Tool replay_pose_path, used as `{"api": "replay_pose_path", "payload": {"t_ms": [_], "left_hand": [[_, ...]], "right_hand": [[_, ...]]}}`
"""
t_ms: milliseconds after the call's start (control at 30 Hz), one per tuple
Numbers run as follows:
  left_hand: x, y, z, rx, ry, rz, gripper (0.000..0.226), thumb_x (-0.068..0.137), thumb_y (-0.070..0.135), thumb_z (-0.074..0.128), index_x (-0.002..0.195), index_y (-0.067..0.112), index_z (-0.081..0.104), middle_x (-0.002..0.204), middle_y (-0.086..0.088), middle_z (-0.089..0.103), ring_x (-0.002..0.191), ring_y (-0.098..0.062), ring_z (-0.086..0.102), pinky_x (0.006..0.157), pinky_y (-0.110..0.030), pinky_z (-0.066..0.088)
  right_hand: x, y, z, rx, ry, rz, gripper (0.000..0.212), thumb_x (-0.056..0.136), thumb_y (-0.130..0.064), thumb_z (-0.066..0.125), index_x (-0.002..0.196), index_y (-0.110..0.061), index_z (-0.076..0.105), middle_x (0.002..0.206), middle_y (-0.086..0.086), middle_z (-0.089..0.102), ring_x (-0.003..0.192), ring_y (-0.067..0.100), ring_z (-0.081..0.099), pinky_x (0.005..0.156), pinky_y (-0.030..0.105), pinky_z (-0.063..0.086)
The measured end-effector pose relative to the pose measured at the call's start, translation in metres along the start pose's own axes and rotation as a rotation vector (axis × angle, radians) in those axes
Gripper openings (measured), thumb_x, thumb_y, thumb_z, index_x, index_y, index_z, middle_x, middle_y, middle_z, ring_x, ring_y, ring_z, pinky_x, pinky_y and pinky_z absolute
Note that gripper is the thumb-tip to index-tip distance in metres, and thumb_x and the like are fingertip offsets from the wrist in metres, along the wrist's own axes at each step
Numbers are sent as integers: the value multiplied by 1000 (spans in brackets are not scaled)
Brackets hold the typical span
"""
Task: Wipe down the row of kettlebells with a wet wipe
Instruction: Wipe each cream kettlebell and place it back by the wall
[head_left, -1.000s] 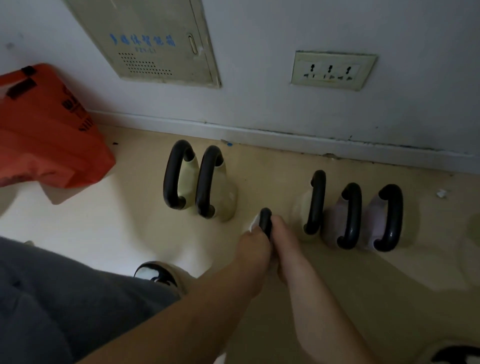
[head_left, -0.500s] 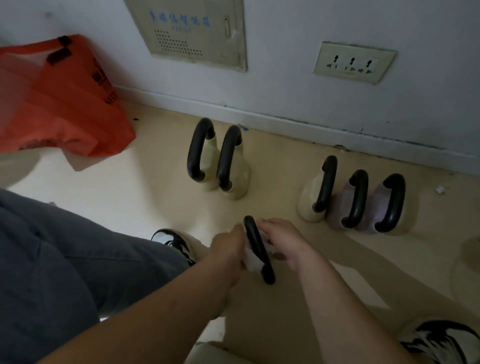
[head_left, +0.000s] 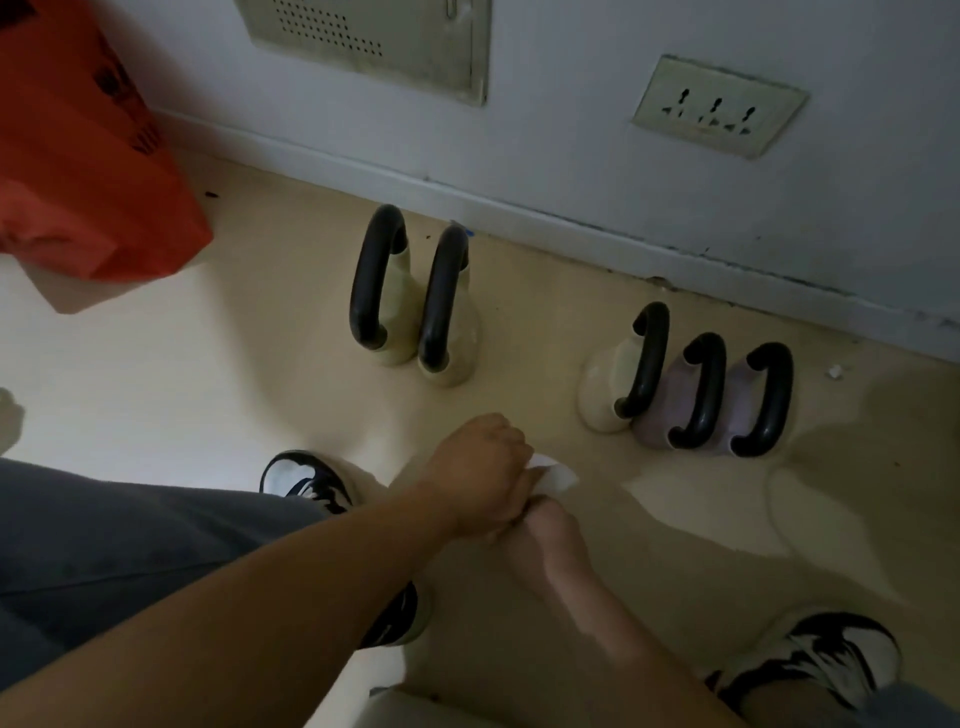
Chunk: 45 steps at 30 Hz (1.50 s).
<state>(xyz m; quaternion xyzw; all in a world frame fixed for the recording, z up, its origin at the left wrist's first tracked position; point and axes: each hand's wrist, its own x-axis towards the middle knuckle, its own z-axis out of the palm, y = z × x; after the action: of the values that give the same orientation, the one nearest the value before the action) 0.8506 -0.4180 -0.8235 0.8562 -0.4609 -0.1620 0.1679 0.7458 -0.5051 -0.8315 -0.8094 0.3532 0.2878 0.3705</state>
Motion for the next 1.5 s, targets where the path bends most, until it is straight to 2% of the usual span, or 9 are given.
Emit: {"api": "replay_pose_path", "payload": {"t_ms": [200, 467, 633, 800, 1000, 1100, 1200, 1367, 1500], "left_hand": [[26, -14, -11, -588, -127, -542, 44, 105, 43, 38, 98, 10, 66, 97, -12, 65, 92, -28, 60, 79, -34, 45], [-13, 11, -2, 54, -133, 103, 50, 101, 50, 19, 115, 36, 65, 96, 11, 66, 87, -13, 54, 88, -33, 39], [-8, -8, -18, -219, -94, -320, 31, 104, 41, 34, 89, 25, 56, 90, 3, 56, 95, -21, 53, 80, -31, 40], [-39, 35, -2, -121, 47, -1, 33, 98, 39, 40, 95, 23, 68, 89, 5, 63, 86, -14, 50, 103, -35, 35], [-19, 2, -23, -162, -9, -361, 25, 103, 36, 36, 93, 27, 58, 94, 2, 58, 97, -22, 55, 83, -33, 41], [-38, 57, -1, -177, 57, -162, 28, 91, 31, 47, 91, 17, 71, 87, -2, 65, 86, -23, 56, 100, -40, 37], [-35, 11, -16, -121, -74, 31, 27, 96, 34, 45, 98, 21, 68, 92, 1, 64, 87, -19, 54, 89, -37, 44], [-17, 4, -18, -158, -47, -304, 41, 103, 40, 30, 105, 20, 65, 103, -3, 64, 98, -22, 55, 93, -34, 40], [-42, 41, 0, -158, 36, -45, 36, 104, 32, 37, 105, 18, 70, 88, -2, 66, 87, -23, 56, 105, -38, 35]], "right_hand": [[17, 16, -15, -39, -71, 13, 17, 87, -28, 66, 101, -21, 63, 91, 5, 68, 82, 28, 67, 65, 31, 50], [16, 18, -14, -37, -88, -233, 34, 98, -12, 56, 115, -39, 67, 87, -8, 58, 66, -2, 59, 62, 16, 48], [19, 12, -14, -212, -79, -114, 22, 88, -23, 65, 110, -21, 64, 101, 2, 68, 90, 25, 64, 71, 29, 48], [18, -3, -23, -420, -158, -221, 34, 108, -20, 42, 129, -10, 66, 137, 7, 65, 127, 27, 60, 102, 28, 44], [22, 10, -19, -96, -133, -34, 22, 86, -20, 66, 108, -19, 65, 101, 7, 71, 92, 24, 70, 82, 30, 57], [15, 12, -24, -225, -131, -221, 21, 100, 0, 50, 112, -12, 62, 97, 11, 71, 84, 7, 75, 64, 11, 51], [18, 16, -18, -127, -127, -95, 29, 96, -22, 64, 123, -29, 69, 121, 0, 71, 115, 23, 68, 89, 26, 54], [20, 11, -21, -120, -67, -38, 29, 77, -38, 69, 102, -24, 67, 93, -4, 72, 91, 24, 71, 82, 33, 58], [18, 12, -19, -69, -41, -71, 23, 88, -36, 61, 103, -20, 69, 105, -2, 73, 105, 17, 70, 88, 31, 55]]}}
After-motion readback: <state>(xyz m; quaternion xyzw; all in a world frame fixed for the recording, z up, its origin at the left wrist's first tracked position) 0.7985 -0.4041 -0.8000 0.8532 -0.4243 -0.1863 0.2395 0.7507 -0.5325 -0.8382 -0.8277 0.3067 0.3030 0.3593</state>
